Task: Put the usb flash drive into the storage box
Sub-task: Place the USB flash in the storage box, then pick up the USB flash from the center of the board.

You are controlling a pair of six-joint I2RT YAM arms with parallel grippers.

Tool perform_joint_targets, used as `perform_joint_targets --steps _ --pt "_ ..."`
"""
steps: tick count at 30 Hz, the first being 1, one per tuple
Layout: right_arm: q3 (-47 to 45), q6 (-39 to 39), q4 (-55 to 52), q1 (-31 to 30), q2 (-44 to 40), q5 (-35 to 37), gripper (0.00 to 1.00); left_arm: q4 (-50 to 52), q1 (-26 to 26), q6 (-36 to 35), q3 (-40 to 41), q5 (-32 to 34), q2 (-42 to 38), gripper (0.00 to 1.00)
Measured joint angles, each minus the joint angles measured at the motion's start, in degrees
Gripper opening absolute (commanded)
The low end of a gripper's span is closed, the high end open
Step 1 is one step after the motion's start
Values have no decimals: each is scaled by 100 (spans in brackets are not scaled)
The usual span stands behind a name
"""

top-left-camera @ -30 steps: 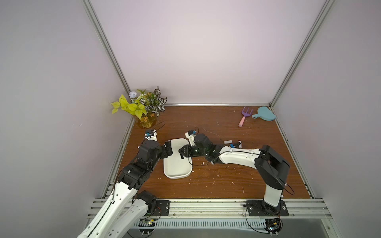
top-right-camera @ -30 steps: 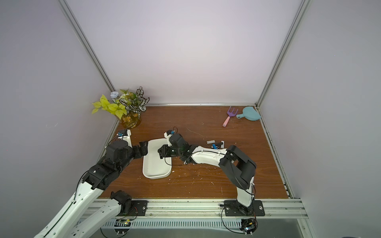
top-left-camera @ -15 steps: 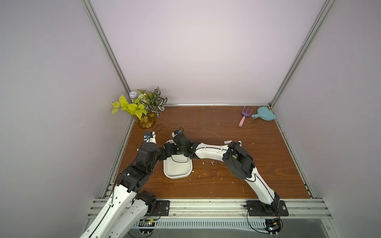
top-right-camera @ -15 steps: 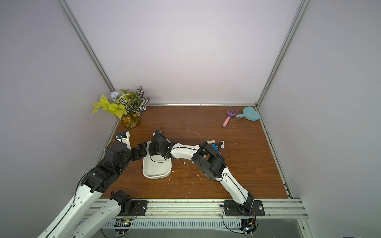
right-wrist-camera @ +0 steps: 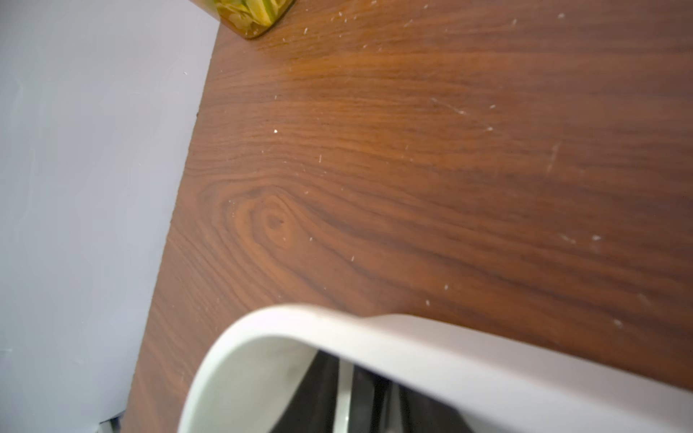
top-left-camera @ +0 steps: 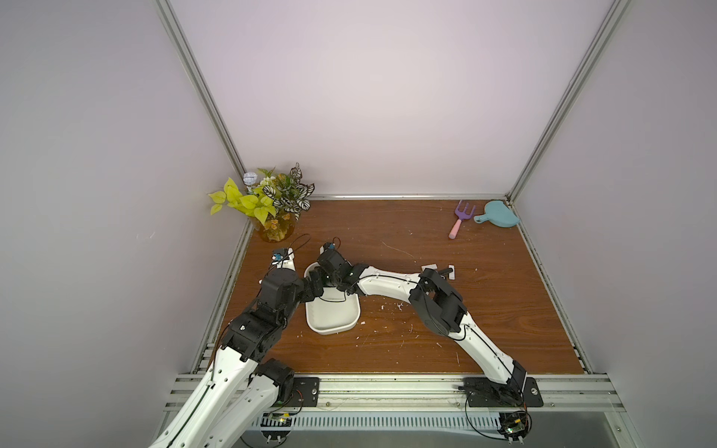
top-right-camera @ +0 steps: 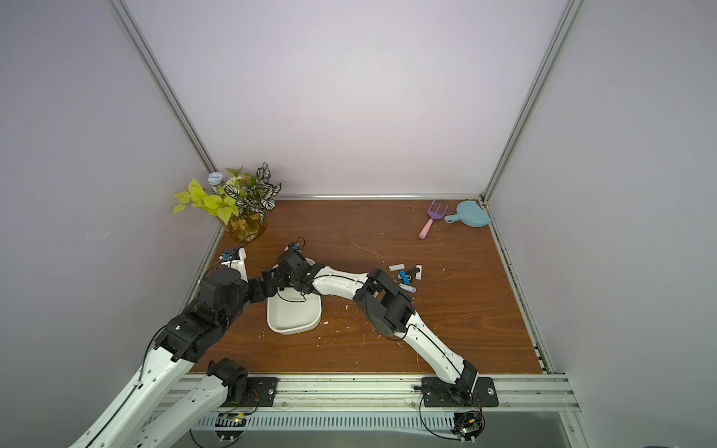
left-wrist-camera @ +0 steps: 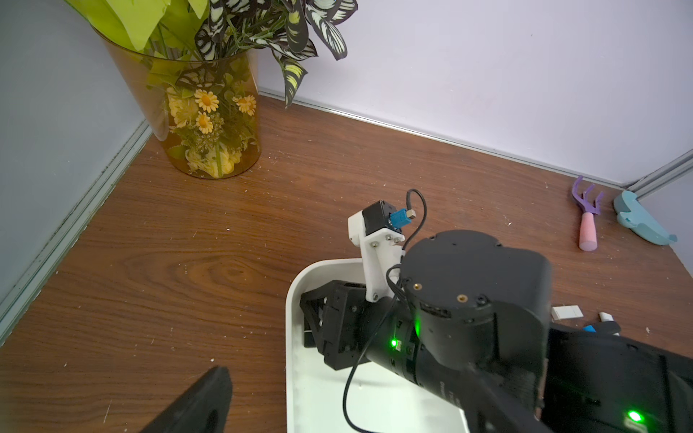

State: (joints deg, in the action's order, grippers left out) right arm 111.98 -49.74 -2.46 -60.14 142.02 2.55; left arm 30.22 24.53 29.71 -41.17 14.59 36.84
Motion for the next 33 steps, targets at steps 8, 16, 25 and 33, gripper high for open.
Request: perform_joint_targets --steps 8,16,25,33 --pt "-120 101 -94 -50 -155 50 40 -11 0 0 17 -17 -28 95" --pt "-1021 916 -737 -31 -1958 551 41 -166 0 -153 149 -413 -186 88" --pt "-5254 1676 -52 1858 -6857 1996 59 -516 551 -199 122 -1049 289 74" --pt "-7928 1814 199 4225 -8461 1895 61 -1043 2459 -507 -1679 -1274 3748 71"
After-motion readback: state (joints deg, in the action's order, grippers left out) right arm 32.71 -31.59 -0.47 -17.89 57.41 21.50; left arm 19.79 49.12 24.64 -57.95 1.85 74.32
